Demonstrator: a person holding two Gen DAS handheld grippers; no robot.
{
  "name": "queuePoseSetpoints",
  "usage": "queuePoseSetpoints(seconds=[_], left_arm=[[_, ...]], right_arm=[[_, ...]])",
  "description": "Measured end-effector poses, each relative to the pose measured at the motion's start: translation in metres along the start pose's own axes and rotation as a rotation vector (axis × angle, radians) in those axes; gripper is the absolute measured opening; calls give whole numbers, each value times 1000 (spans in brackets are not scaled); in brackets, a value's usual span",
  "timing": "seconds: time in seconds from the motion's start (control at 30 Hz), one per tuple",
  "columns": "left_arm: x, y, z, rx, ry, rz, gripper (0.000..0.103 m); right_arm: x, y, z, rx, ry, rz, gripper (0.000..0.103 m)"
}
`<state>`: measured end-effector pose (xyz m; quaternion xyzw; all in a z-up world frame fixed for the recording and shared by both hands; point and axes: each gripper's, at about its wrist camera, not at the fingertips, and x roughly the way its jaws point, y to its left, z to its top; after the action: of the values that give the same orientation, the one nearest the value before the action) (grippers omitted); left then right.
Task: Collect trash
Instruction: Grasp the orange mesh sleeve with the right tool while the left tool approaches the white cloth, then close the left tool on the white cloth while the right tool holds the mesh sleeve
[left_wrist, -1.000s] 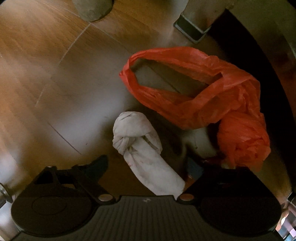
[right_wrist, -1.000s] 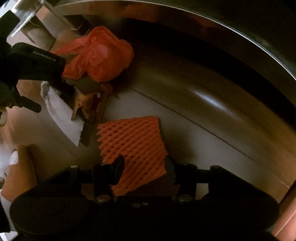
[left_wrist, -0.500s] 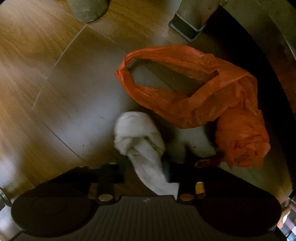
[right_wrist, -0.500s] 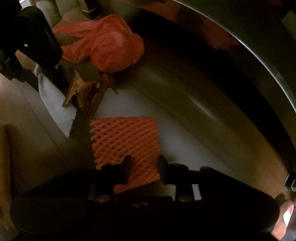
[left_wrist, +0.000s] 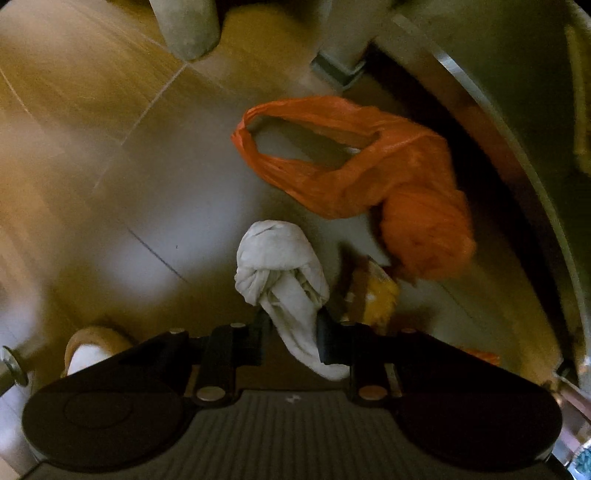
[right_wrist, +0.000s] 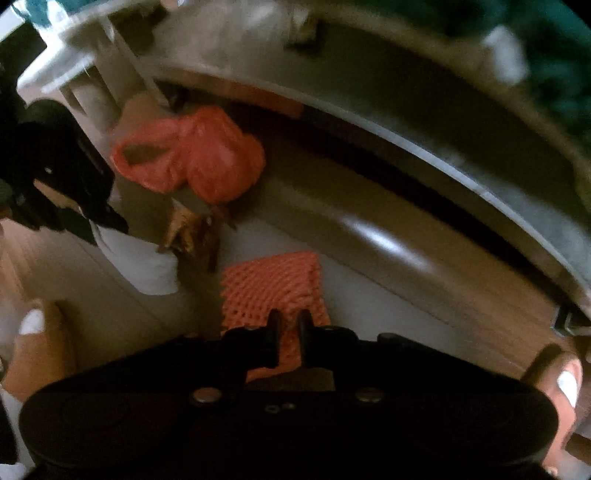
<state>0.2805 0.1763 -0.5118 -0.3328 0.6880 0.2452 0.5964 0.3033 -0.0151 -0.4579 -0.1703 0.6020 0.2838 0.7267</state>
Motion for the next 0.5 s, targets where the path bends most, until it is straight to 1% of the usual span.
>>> queuePoseSetpoints(seconds=[0.13, 0.23, 0.33, 0.5], left_arm=[[-46, -2, -16, 14, -47, -20, 23], [-83, 2, -26, 17, -85, -44, 23], [-122, 3, -46, 35, -129, -80, 23], [-175, 10, -80, 80, -204, -138, 18]], right_arm=[[-45, -3, -4, 27, -58, 8, 9], [-83, 3, -2, 42, -107, 13, 9], [-123, 10, -3, 33, -163, 15, 9], [-193, 18, -13, 42, -260, 22, 9]])
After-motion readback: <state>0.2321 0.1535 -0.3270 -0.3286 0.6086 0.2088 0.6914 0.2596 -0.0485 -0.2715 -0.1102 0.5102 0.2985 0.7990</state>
